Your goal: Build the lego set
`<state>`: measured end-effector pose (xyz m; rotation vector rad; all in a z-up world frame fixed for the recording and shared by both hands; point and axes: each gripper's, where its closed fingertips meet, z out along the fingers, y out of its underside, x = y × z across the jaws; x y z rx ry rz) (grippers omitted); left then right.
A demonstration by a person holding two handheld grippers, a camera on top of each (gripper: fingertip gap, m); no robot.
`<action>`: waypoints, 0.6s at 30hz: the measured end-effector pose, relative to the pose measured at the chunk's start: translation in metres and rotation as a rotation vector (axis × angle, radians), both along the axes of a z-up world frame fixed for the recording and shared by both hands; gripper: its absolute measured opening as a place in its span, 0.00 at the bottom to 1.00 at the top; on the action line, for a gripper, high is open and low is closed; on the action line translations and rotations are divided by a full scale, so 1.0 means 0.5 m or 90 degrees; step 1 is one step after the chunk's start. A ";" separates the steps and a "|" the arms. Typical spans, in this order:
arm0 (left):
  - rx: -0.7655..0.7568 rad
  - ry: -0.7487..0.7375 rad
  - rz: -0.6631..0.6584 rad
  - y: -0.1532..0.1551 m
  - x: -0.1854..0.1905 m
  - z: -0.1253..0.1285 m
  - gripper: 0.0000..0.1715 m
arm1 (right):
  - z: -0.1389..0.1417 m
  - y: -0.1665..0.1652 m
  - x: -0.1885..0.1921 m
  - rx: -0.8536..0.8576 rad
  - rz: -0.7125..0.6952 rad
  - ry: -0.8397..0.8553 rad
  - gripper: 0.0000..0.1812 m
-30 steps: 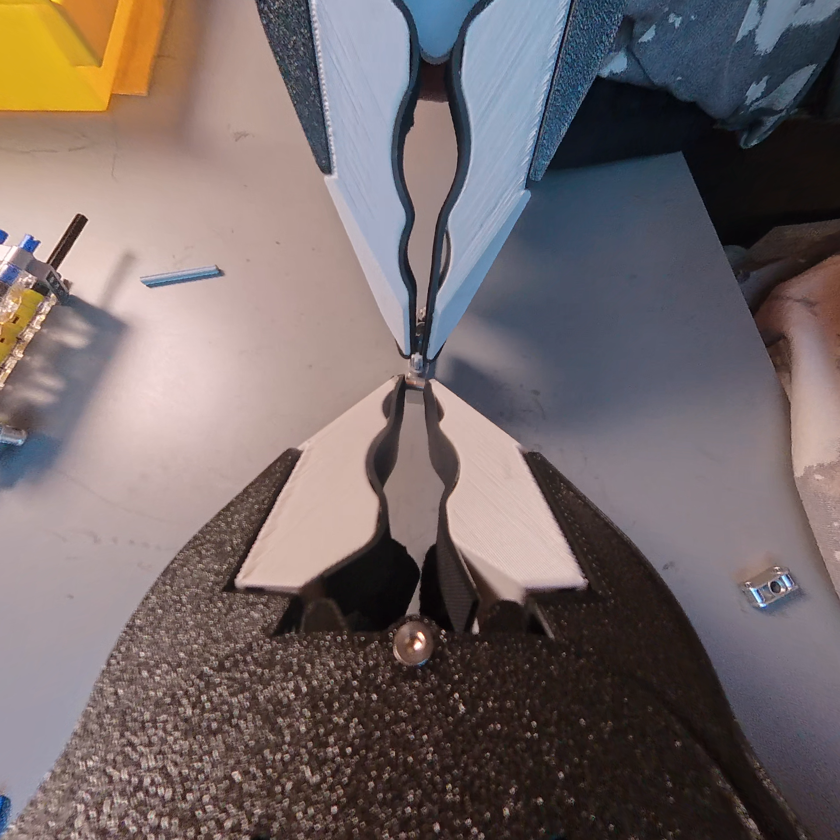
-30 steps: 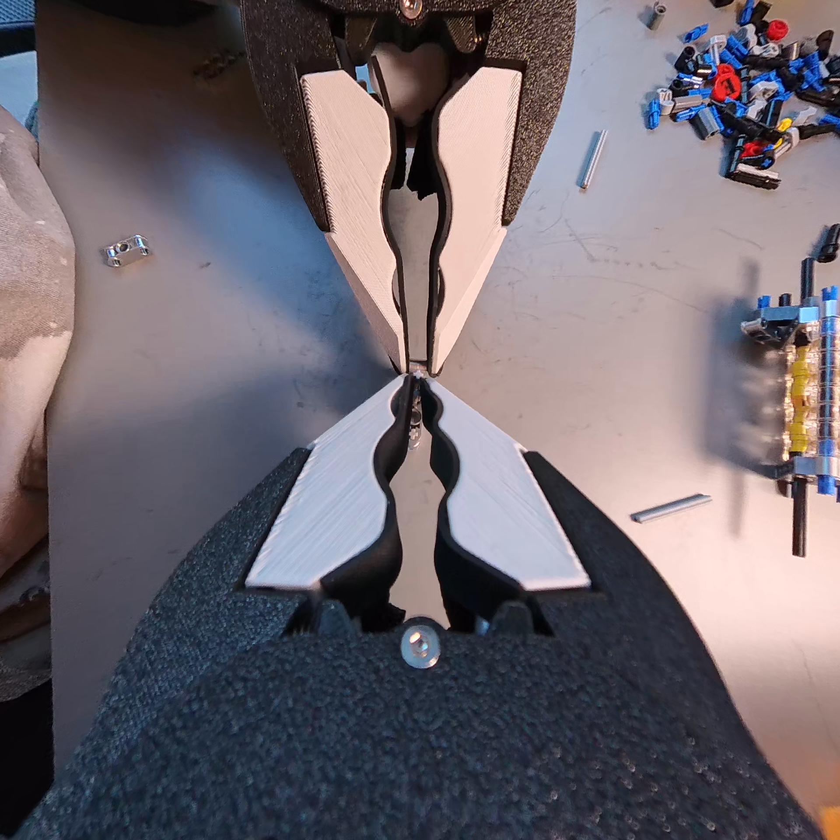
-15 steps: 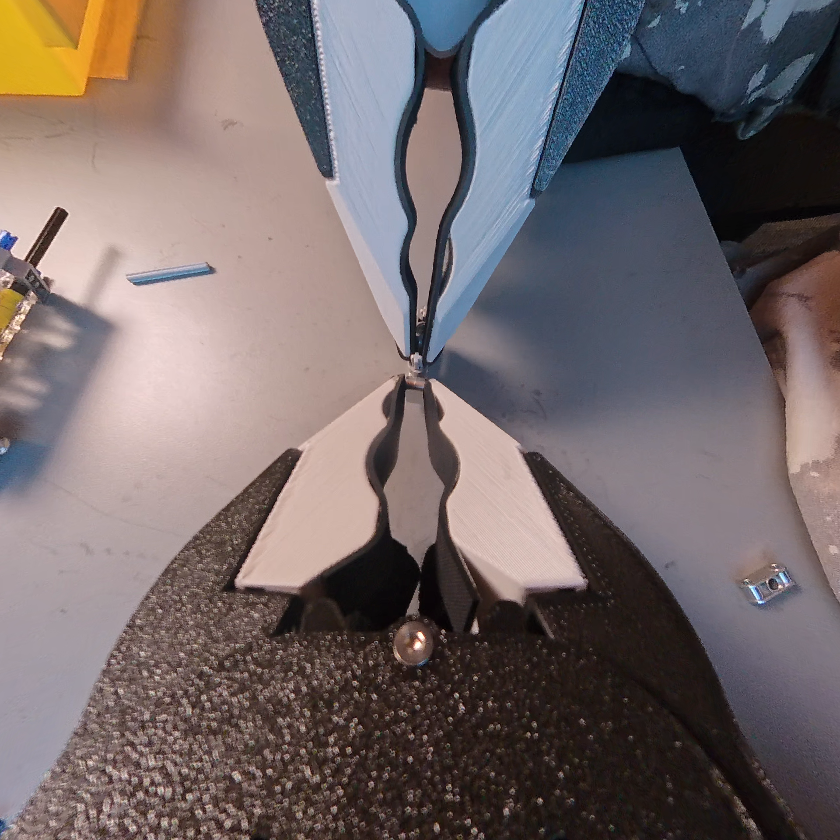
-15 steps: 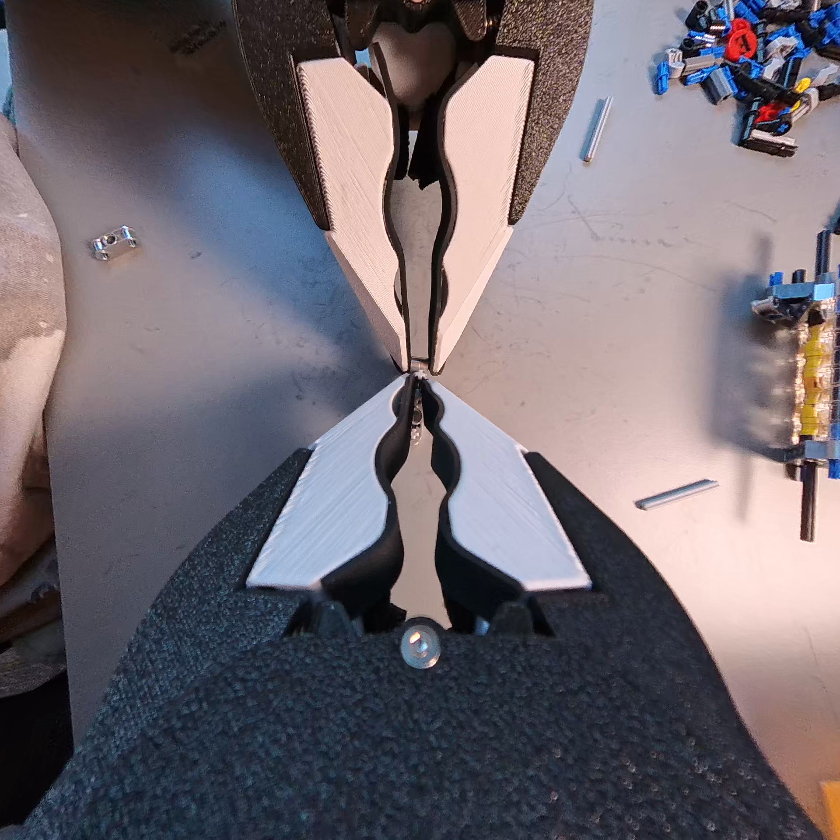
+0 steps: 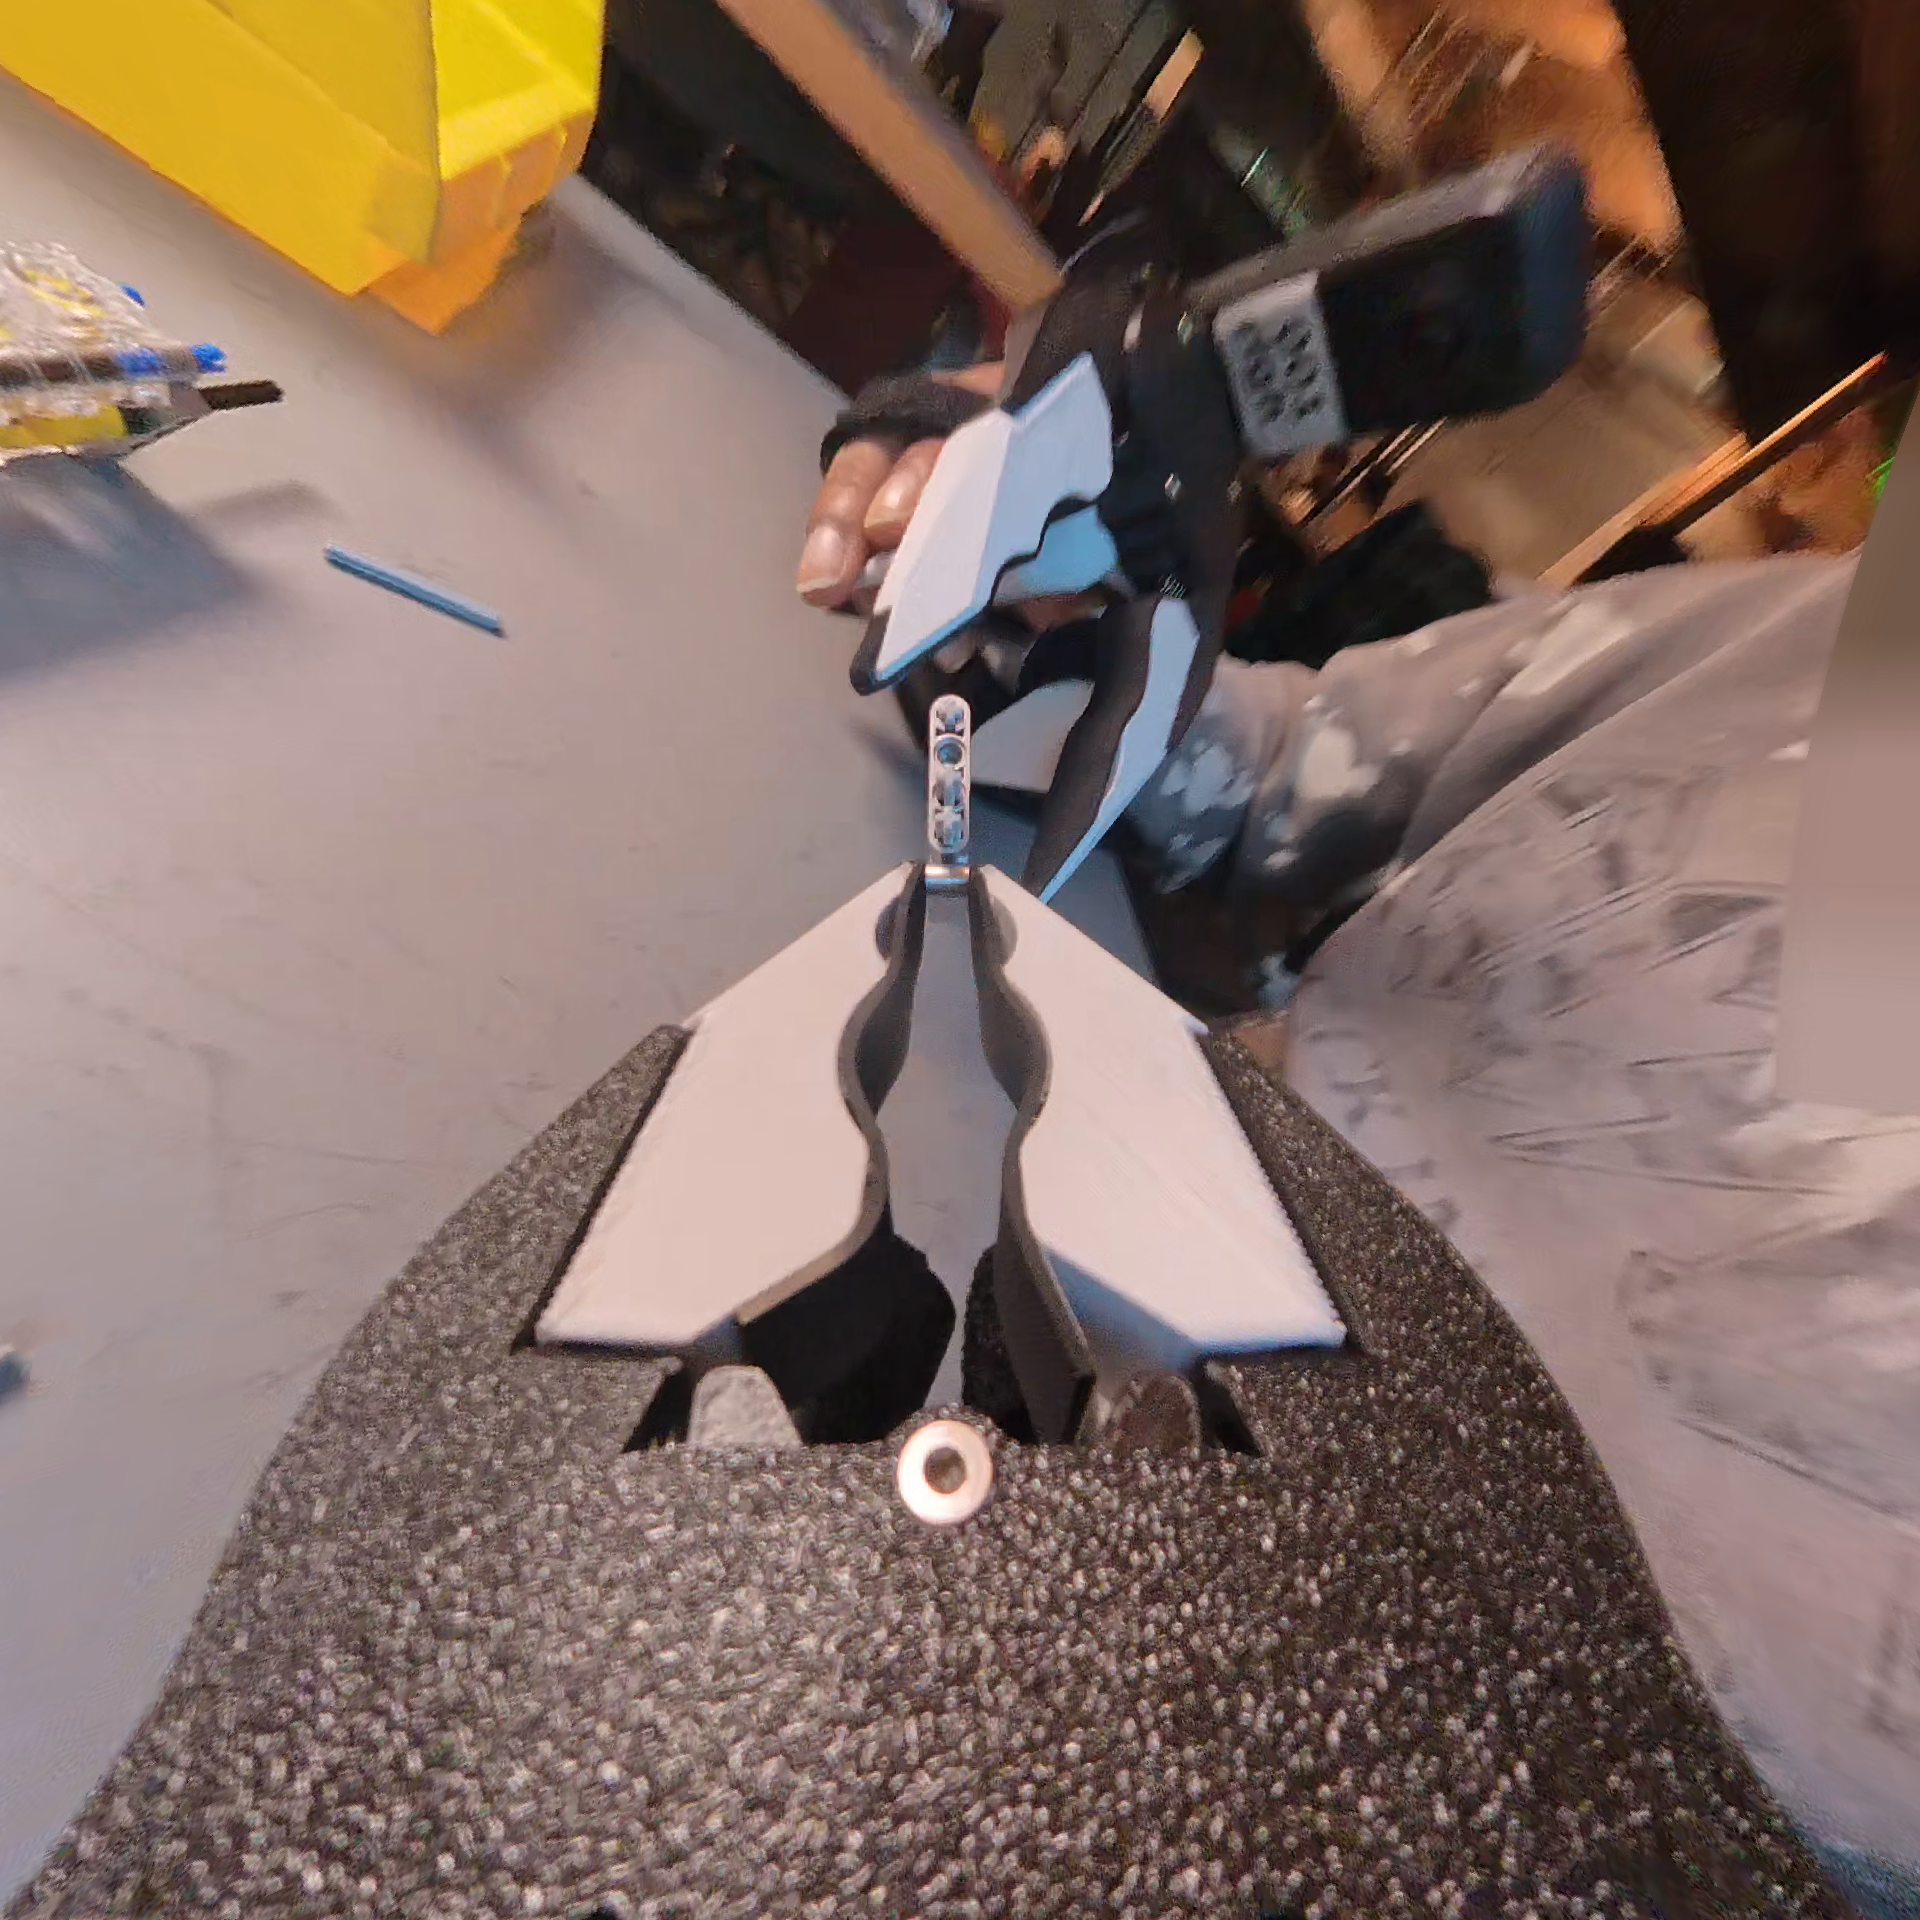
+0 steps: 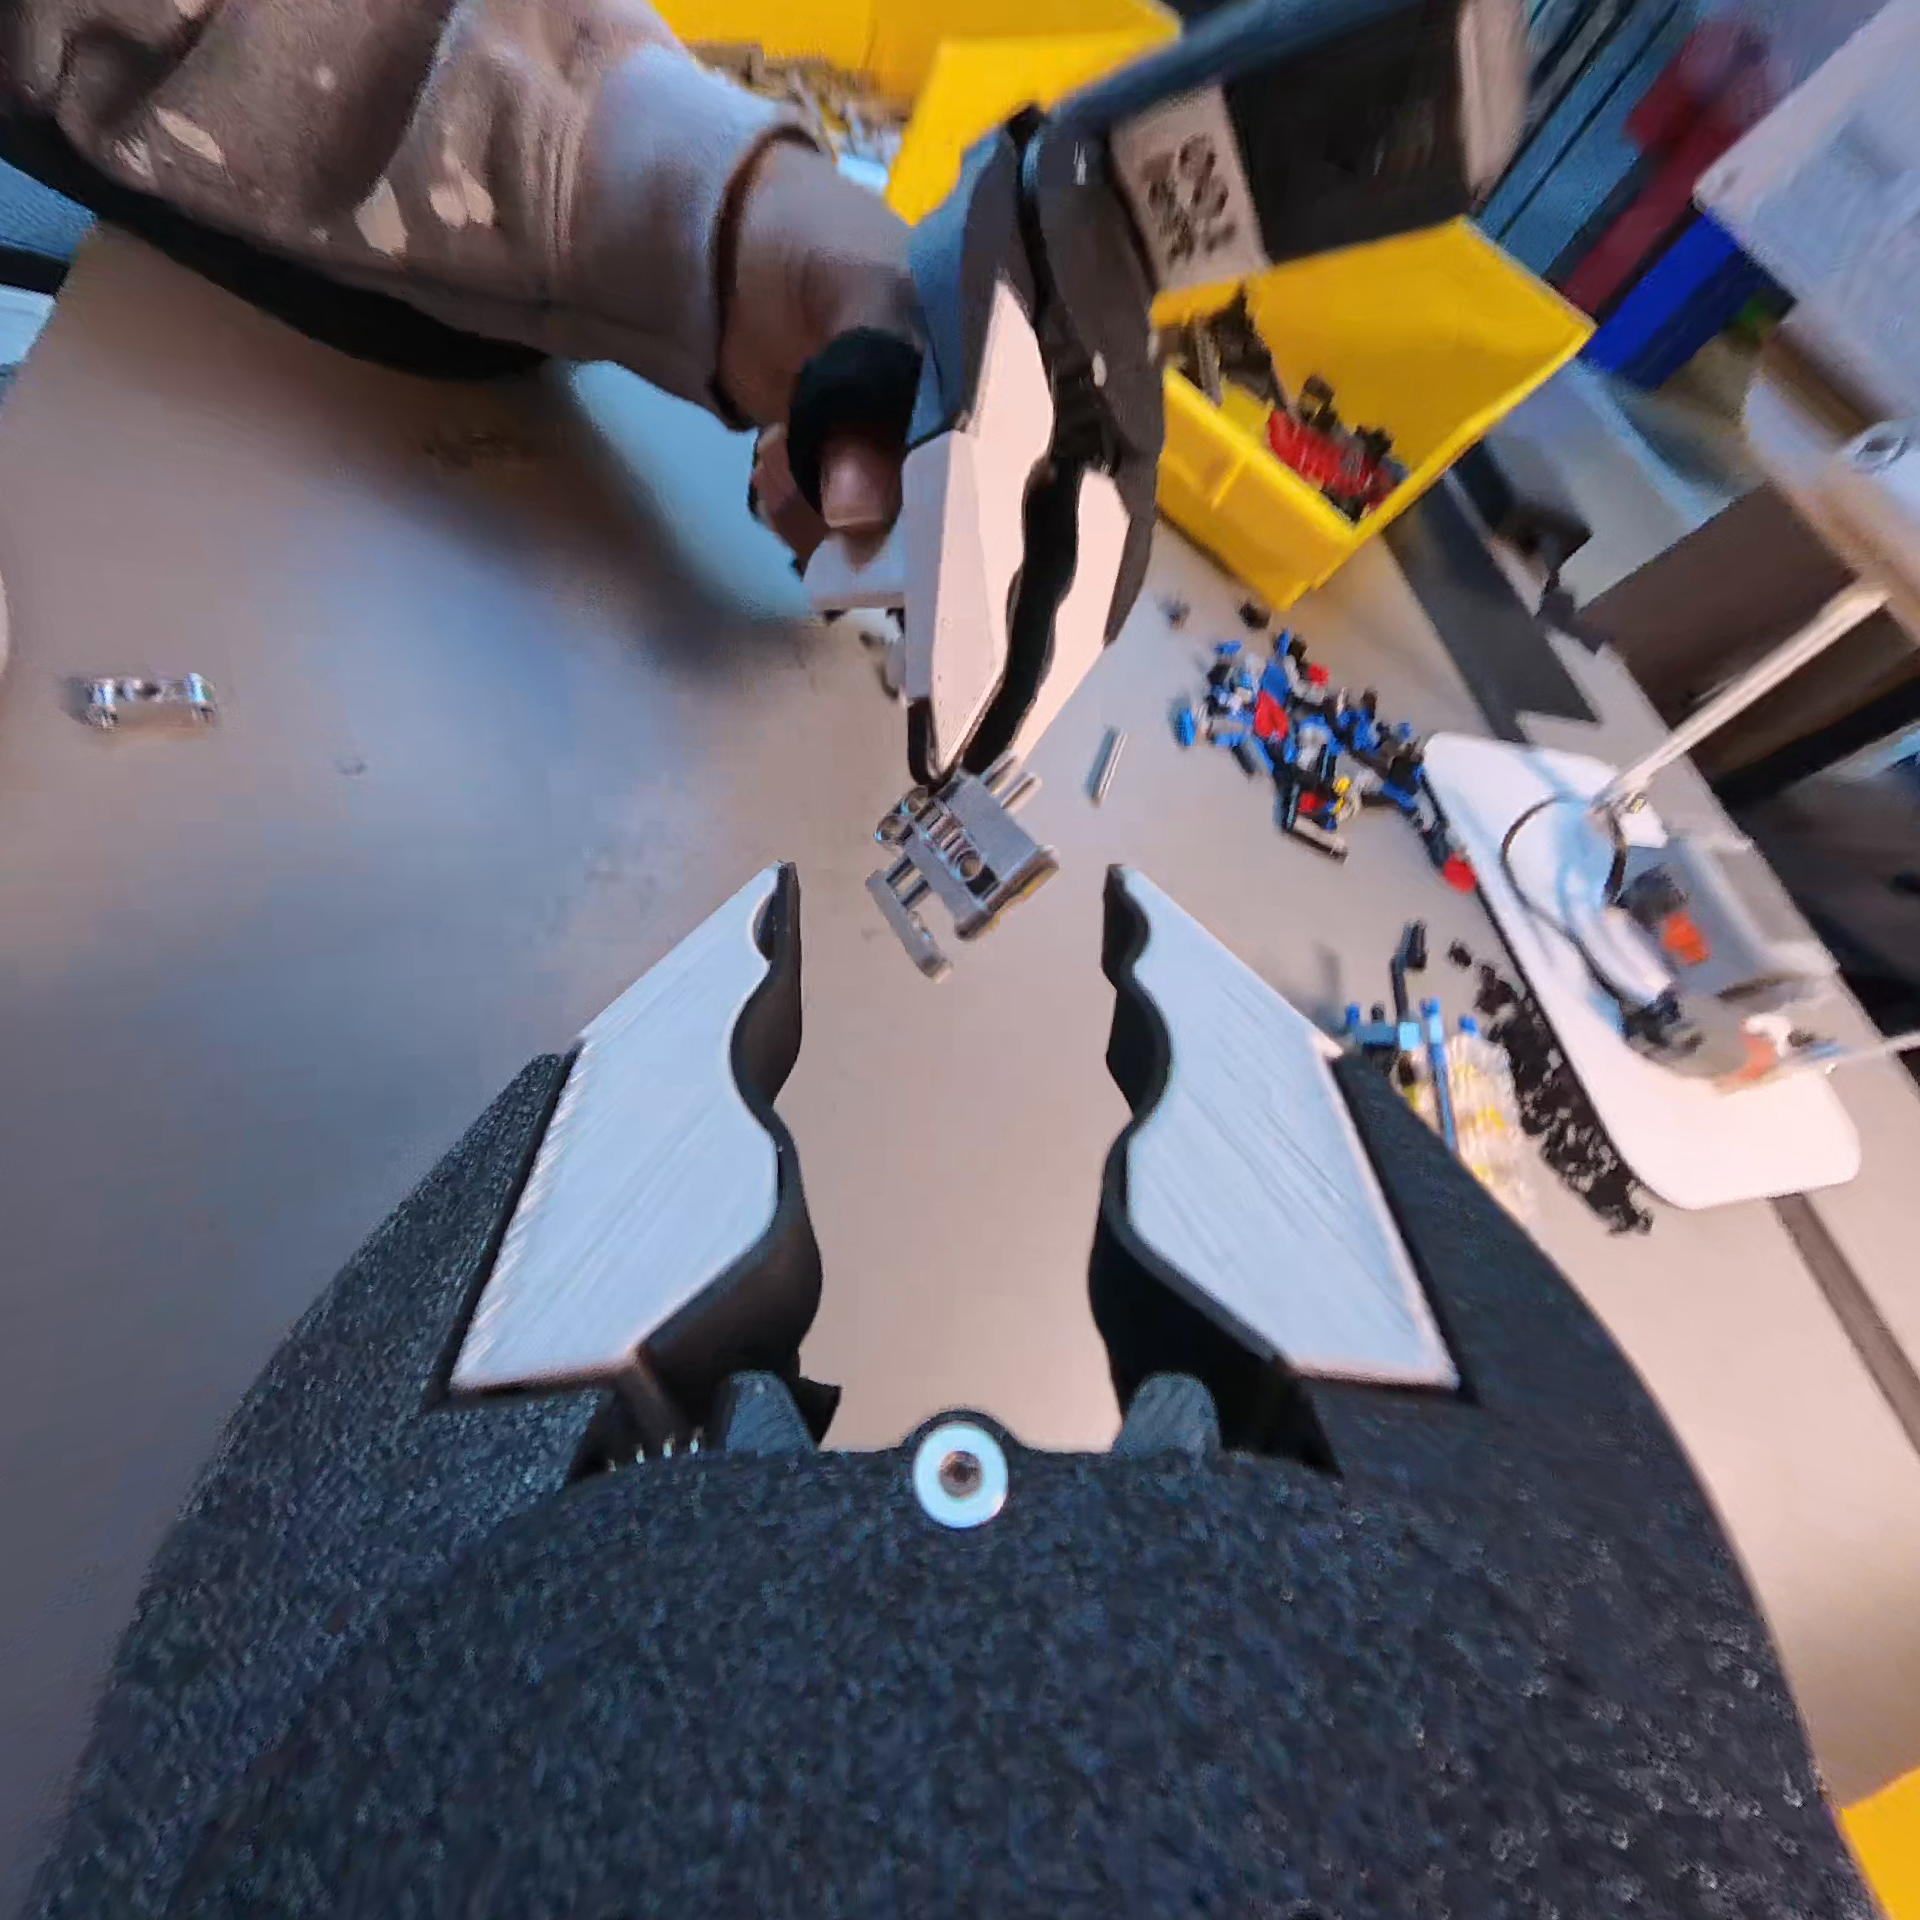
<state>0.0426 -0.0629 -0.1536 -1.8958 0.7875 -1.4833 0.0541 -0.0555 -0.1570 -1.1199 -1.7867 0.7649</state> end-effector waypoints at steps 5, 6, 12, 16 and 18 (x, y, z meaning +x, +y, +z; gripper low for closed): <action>-0.122 -0.199 -0.028 -0.040 -0.010 0.062 0.03 | 0.042 -0.054 -0.027 -0.026 0.051 0.100 0.31; -0.133 -0.224 -0.037 -0.048 -0.008 0.071 0.03 | 0.050 -0.065 -0.029 -0.054 0.065 0.115 0.29; -0.148 -0.326 -0.043 -0.087 0.005 0.108 0.04 | 0.102 -0.112 -0.030 -0.270 0.142 0.189 0.15; -0.089 -0.307 -0.018 -0.102 0.000 0.109 0.04 | 0.119 -0.115 -0.030 -0.363 0.160 0.204 0.10; -0.055 -0.274 0.009 -0.096 -0.002 0.100 0.04 | 0.124 -0.106 -0.033 -0.411 0.153 0.208 0.07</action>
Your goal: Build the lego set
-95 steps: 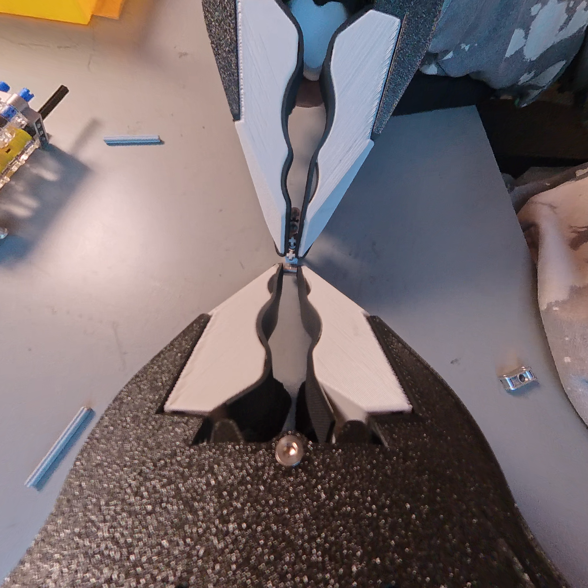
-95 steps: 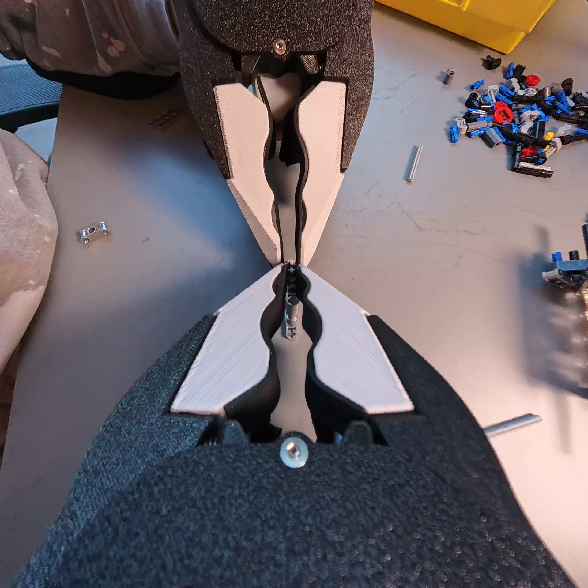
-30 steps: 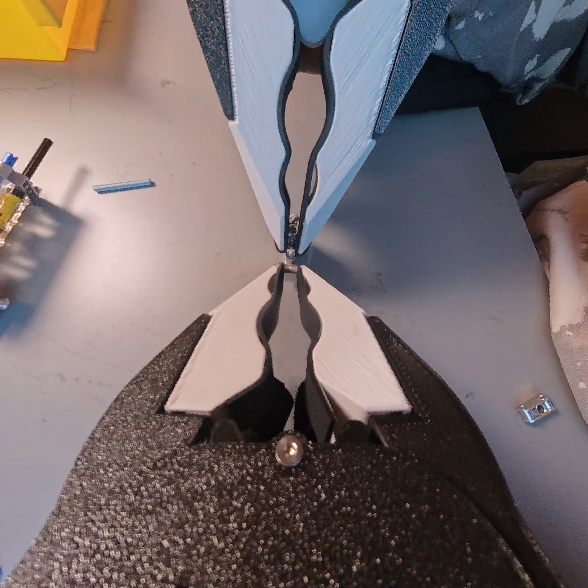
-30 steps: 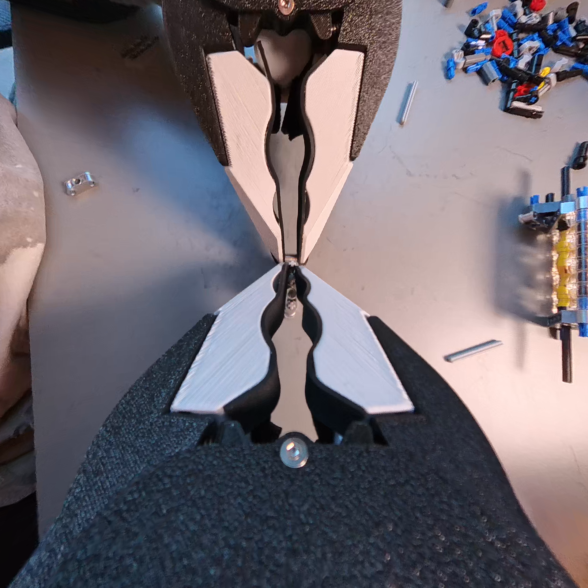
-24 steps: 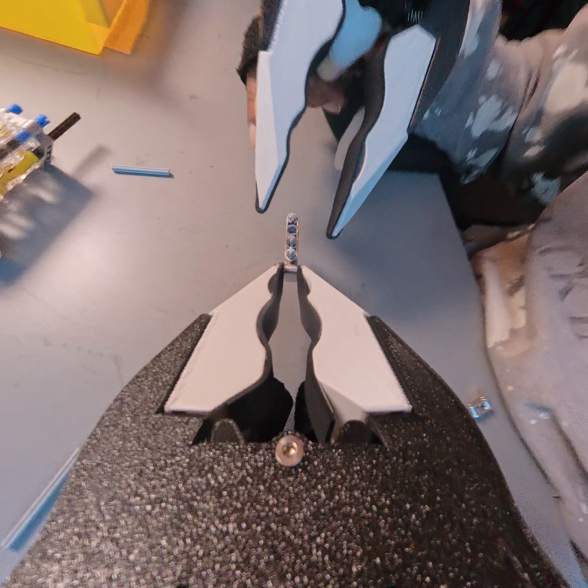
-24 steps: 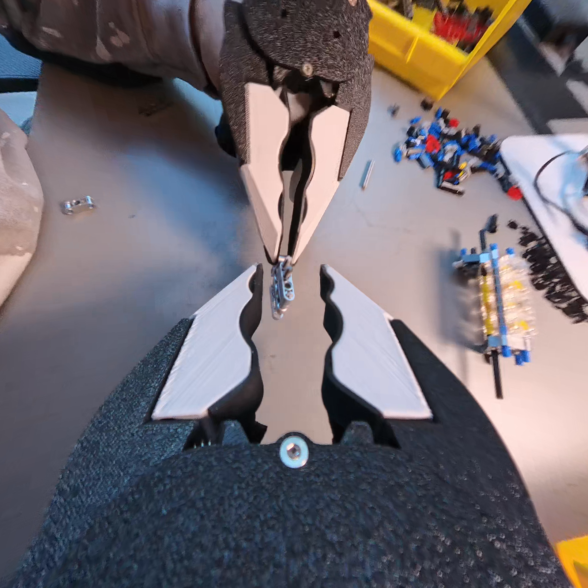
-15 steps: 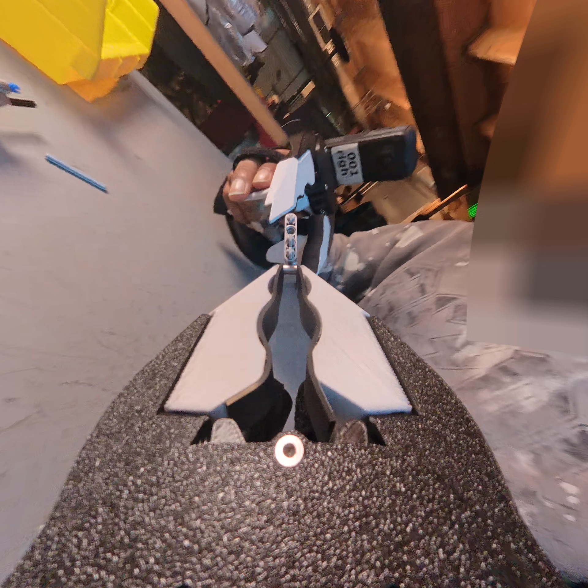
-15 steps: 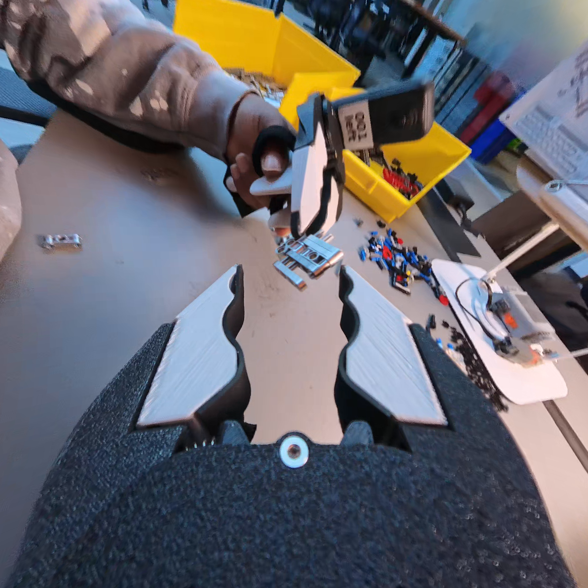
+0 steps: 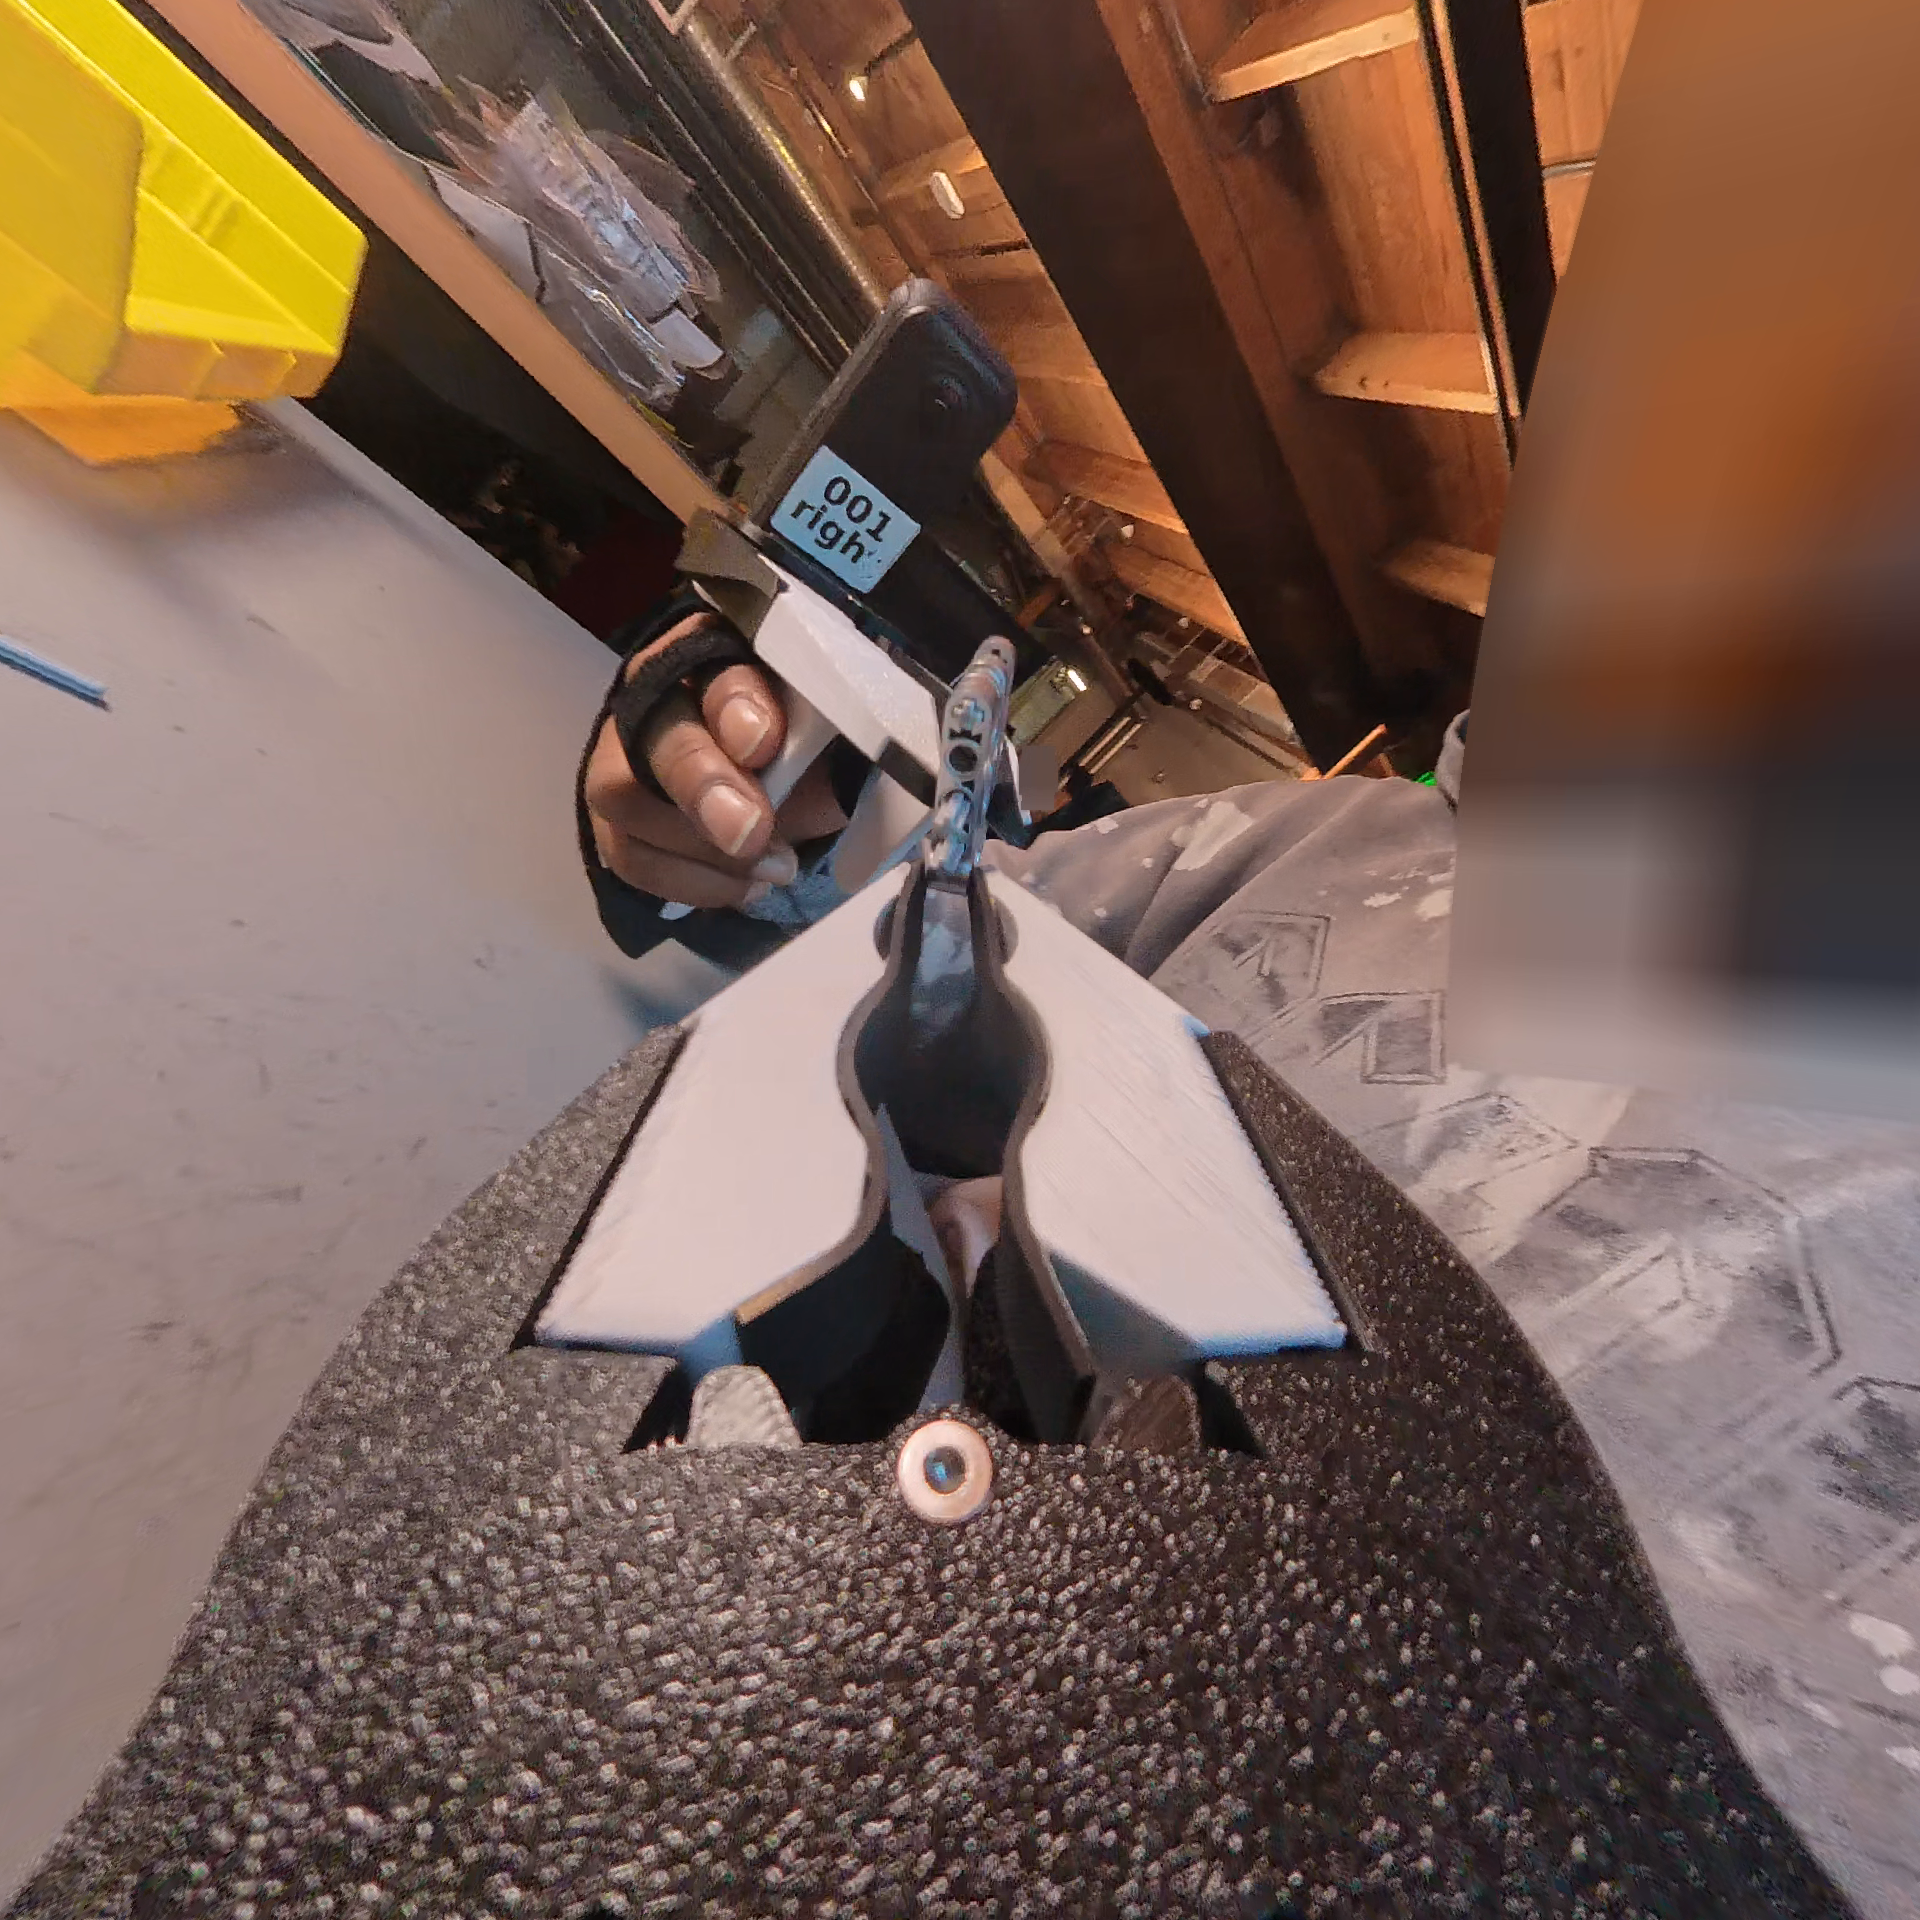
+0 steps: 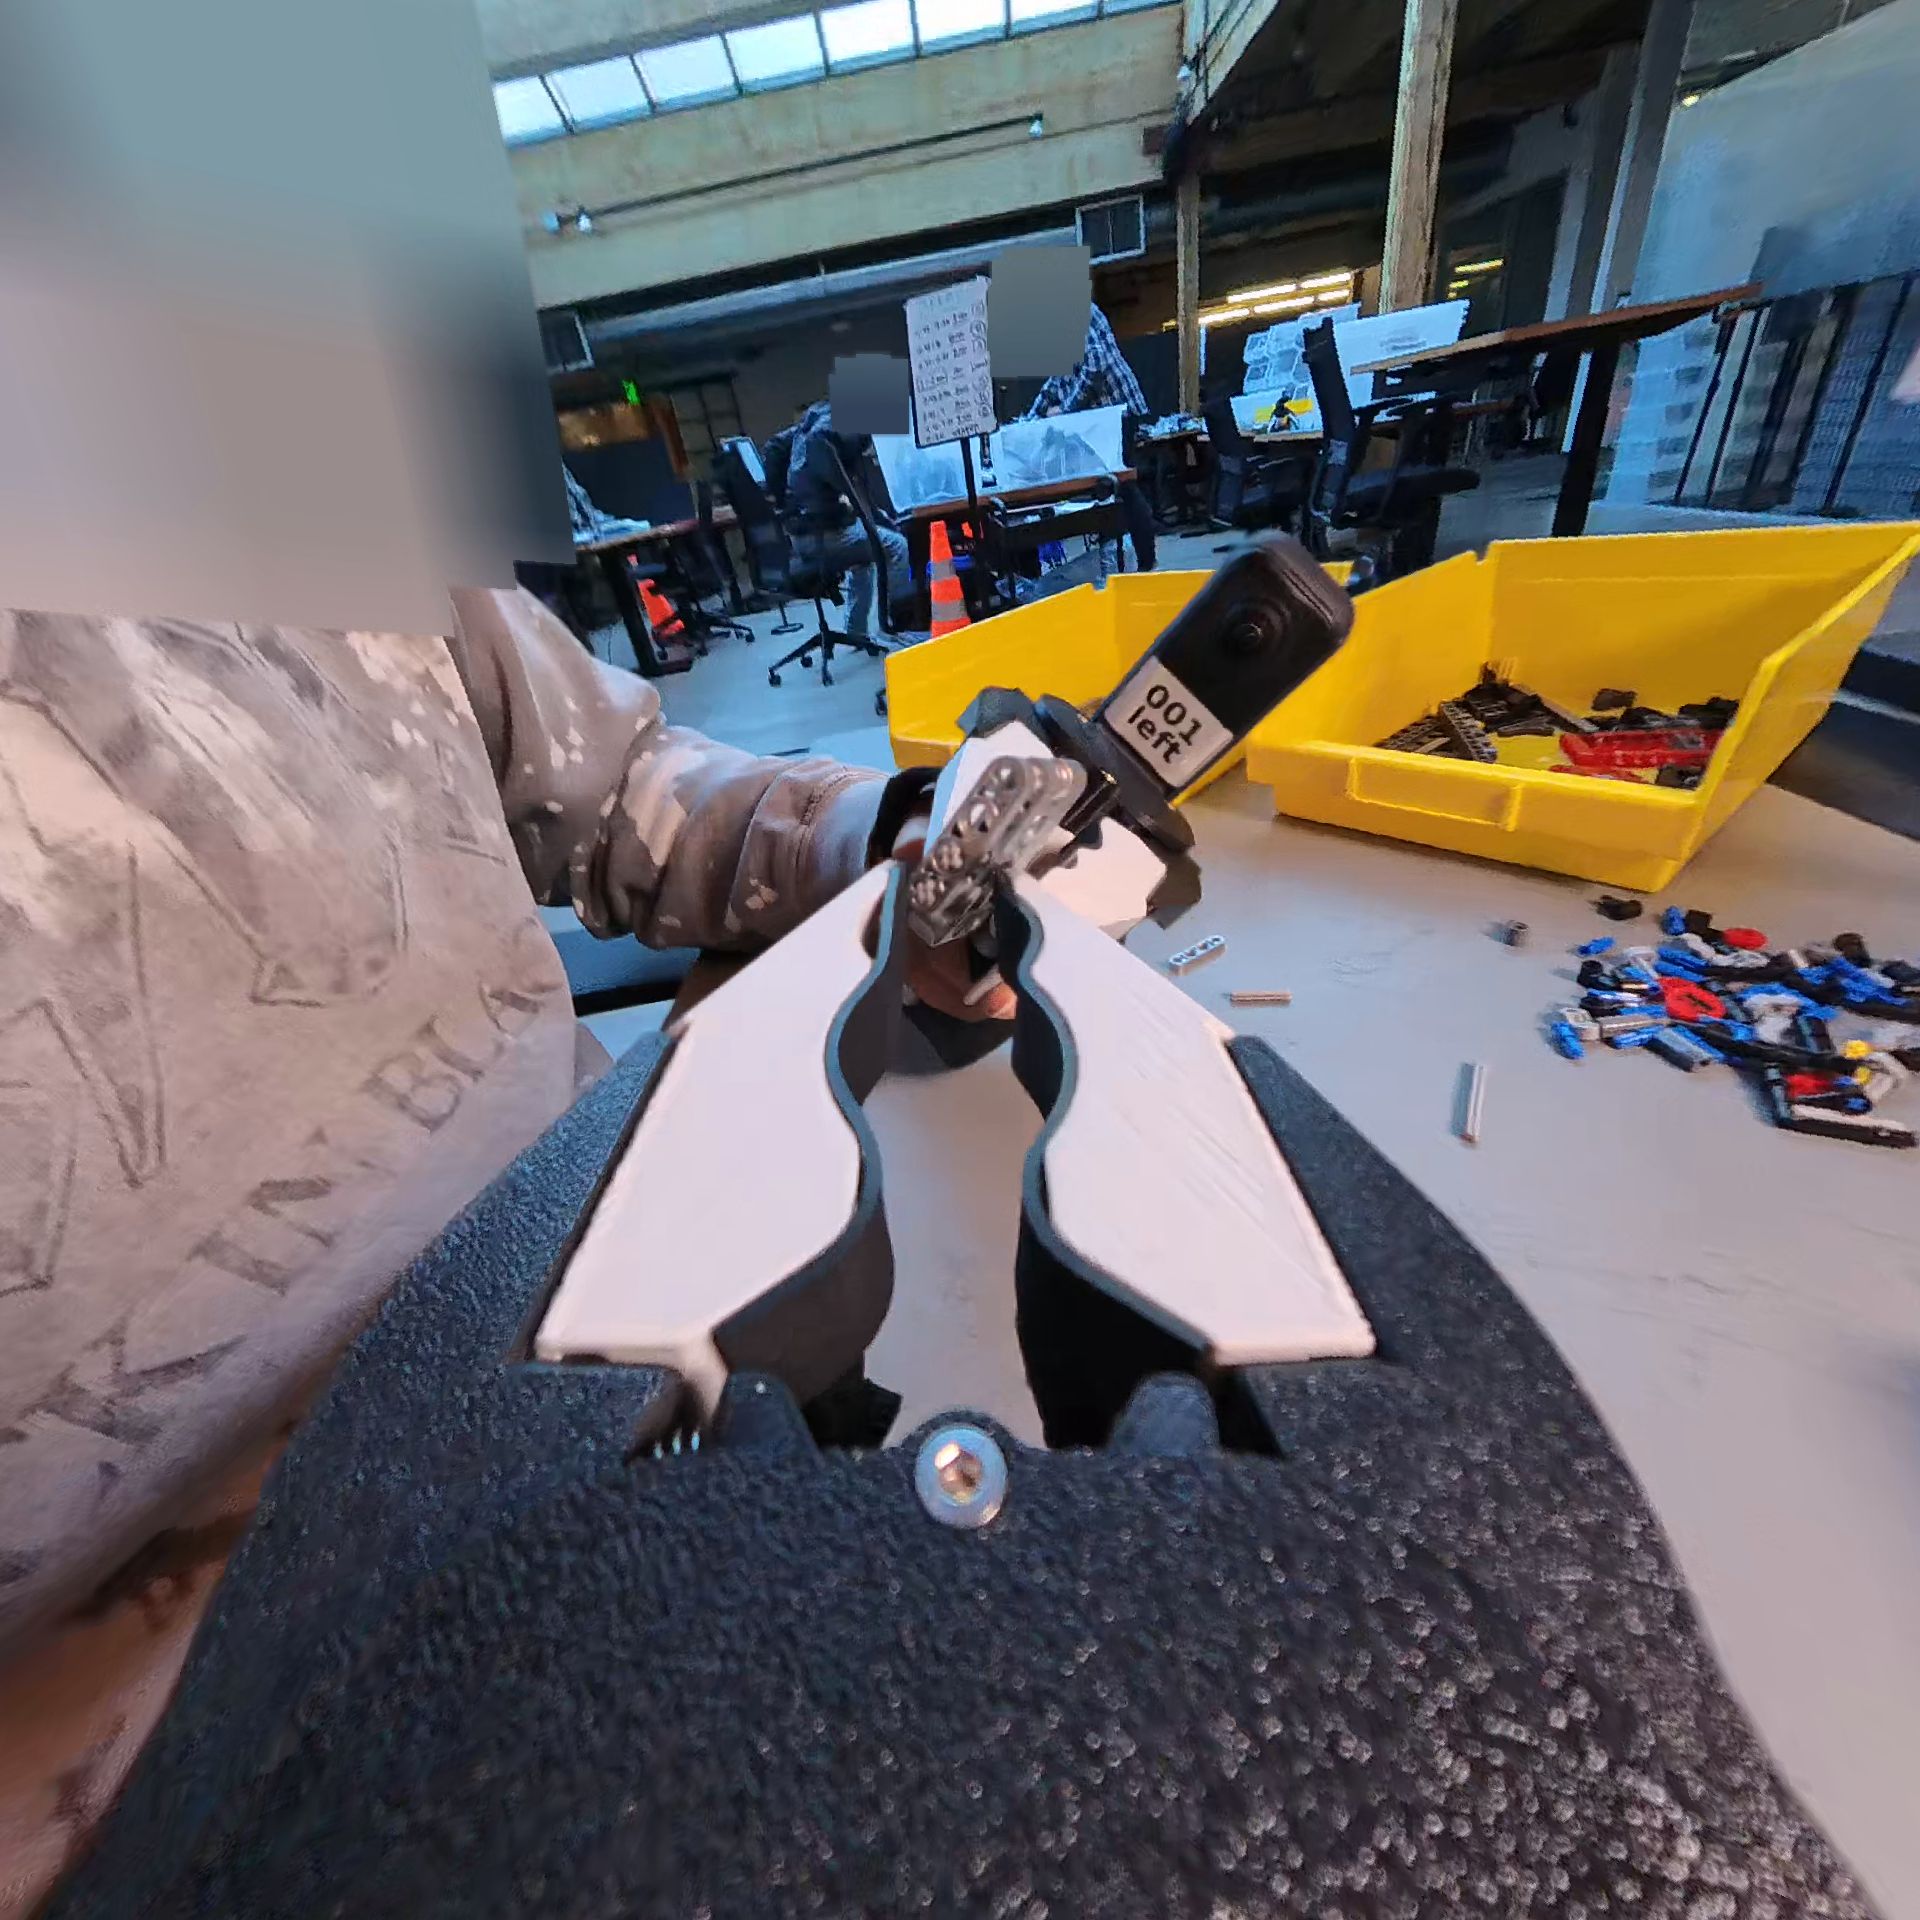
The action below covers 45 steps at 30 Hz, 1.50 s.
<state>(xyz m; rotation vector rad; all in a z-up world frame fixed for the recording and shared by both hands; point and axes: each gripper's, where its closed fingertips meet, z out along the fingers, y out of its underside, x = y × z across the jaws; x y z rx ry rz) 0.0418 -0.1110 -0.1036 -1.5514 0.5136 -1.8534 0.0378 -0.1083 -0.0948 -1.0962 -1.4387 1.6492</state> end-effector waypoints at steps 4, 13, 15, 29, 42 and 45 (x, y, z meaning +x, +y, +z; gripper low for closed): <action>0.048 0.050 0.039 0.008 -0.001 -0.010 0.04 | -0.005 0.016 -0.006 -0.045 -0.009 -0.021 0.05; 0.118 0.217 0.078 0.021 -0.015 -0.052 0.11 | -0.050 0.025 -0.009 -0.124 0.019 -0.131 0.03; 0.137 0.250 0.092 0.026 -0.024 -0.057 0.12 | -0.066 0.022 -0.008 -0.124 0.025 -0.161 0.03; 0.010 0.168 0.163 0.072 -0.035 -0.066 0.03 | -0.080 0.075 -0.029 0.130 -0.159 -0.160 0.12; -0.153 -0.044 0.216 0.109 -0.043 -0.034 0.03 | -0.068 0.112 -0.055 0.464 -0.369 -0.109 0.21; -0.170 -0.058 0.215 0.107 -0.041 -0.035 0.03 | -0.069 0.110 -0.056 0.485 -0.370 -0.110 0.21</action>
